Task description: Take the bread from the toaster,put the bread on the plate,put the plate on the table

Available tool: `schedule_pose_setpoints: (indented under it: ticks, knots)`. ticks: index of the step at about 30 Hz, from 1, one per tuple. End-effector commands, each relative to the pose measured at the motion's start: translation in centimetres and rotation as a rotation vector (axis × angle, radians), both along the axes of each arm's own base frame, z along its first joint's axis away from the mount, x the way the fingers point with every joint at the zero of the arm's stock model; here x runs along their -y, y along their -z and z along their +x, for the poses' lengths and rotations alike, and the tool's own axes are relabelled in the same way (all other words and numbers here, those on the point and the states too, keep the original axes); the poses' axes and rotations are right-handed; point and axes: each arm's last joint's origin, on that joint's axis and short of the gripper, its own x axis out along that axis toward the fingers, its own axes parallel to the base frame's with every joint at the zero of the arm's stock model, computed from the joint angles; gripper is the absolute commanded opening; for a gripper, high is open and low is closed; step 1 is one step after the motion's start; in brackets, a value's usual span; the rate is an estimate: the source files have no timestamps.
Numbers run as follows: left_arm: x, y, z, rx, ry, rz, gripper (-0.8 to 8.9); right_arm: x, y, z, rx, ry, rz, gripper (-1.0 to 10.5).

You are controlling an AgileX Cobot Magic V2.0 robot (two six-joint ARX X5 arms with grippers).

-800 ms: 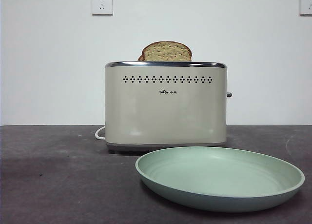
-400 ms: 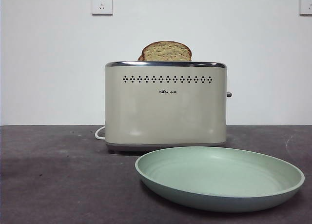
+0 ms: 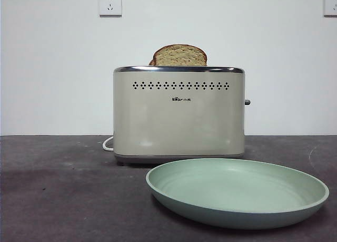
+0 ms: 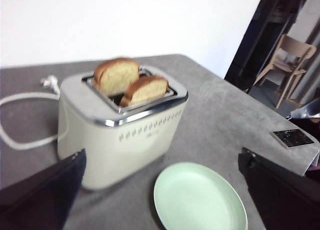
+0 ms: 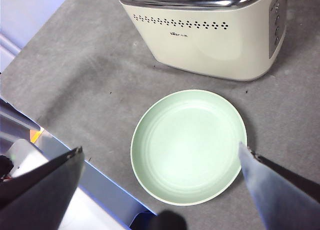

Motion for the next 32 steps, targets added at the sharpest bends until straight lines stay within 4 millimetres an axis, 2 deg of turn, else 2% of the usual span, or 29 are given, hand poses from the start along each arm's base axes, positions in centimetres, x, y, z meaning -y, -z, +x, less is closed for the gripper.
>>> schedule_pose_setpoints:
  ticks: [1, 7, 18, 26, 32]
  knots:
    - [0.5, -0.4, 1.6, 0.048, 0.039, 0.001, 5.83, 0.0, 0.0, 0.1, -0.001, -0.002, 0.002, 6.3]
    - [2.5, -0.5, 6.0, 0.122, 0.134, 0.037, 5.83, -0.1, 0.1, 0.3, -0.009, -0.002, 0.0, 6.3]
    - [8.0, -0.1, 15.1, 0.172, 0.194, 0.169, 5.83, -0.1, 0.1, 0.5, -0.016, -0.001, -0.002, 6.3]
    - [12.5, 2.6, 20.4, 0.154, 0.244, 0.269, 5.79, -0.1, 0.2, 0.6, -0.02, 0.001, -0.005, 6.3]
    - [14.9, 5.4, 22.4, 0.141, 0.248, 0.329, 5.79, -0.1, 0.3, 0.8, -0.03, 0.002, -0.006, 6.3]
